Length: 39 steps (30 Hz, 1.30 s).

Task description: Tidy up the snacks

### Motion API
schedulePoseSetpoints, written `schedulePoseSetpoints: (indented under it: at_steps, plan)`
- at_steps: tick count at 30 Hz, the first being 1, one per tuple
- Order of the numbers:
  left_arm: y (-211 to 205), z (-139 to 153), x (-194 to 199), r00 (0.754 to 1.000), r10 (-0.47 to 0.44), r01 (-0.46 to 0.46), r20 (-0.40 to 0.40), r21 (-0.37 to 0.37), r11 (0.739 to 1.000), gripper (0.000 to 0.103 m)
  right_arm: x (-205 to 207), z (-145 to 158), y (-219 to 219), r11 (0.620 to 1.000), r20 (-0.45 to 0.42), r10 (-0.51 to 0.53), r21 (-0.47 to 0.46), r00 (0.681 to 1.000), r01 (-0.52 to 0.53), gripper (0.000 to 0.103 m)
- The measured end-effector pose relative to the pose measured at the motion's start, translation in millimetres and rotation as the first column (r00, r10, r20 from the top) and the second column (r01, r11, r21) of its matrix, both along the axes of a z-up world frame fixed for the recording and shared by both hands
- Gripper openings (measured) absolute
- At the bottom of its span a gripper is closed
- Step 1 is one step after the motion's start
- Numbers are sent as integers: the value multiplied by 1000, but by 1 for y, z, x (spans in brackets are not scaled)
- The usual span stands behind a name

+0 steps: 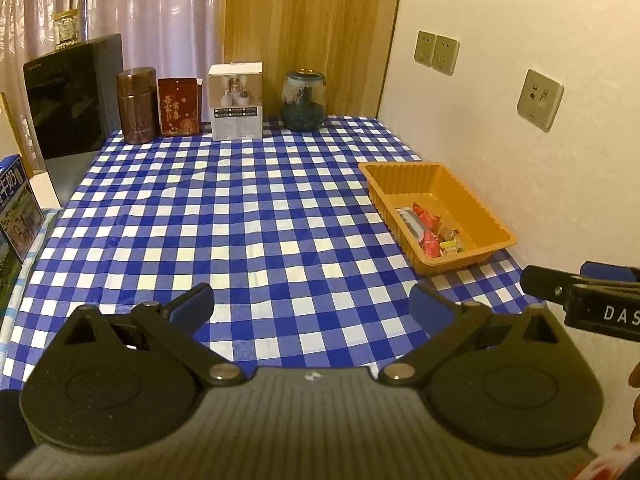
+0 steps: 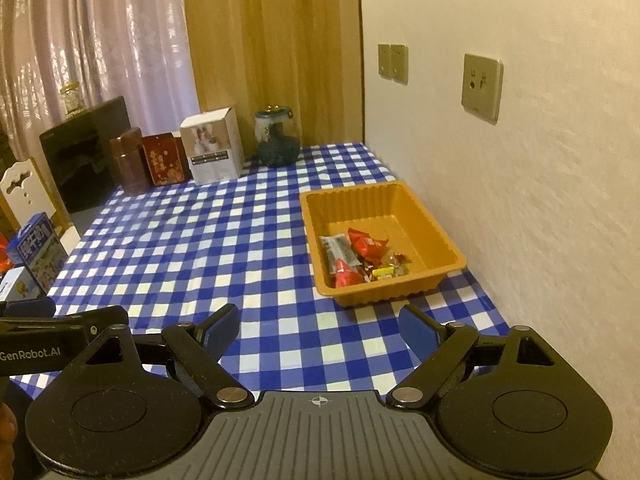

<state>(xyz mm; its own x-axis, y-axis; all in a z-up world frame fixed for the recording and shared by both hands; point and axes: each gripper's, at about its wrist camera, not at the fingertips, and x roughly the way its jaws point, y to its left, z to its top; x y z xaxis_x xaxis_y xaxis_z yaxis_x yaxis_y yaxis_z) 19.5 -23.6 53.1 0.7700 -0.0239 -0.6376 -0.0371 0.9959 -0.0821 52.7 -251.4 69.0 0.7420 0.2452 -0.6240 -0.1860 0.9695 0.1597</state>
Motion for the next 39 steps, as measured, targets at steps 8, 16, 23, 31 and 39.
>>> schedulePoseSetpoints:
  at_steps: [8,16,23,31,39]
  plan:
    - [2,4,-7,1000,1,-1,7,-8,1000,103,-4,4,1,1000,11,2,0,1000,-2,86]
    - [2,8,-13,1000,-9,9,15,-5,1000,103,-8,6,2,1000,19,2,8,1000,-3,86]
    - [2,6,-13,1000,-11,11,12,-5,1000,103,-8,5,1,1000,17,-2,10,1000,2,86]
    - [2,5,-12,1000,-13,13,8,-5,1000,103,-6,2,0,1000,11,-9,16,1000,9,86]
    - [1,4,-12,1000,-13,13,8,-6,1000,103,-6,1,-1,1000,13,-11,17,1000,11,86]
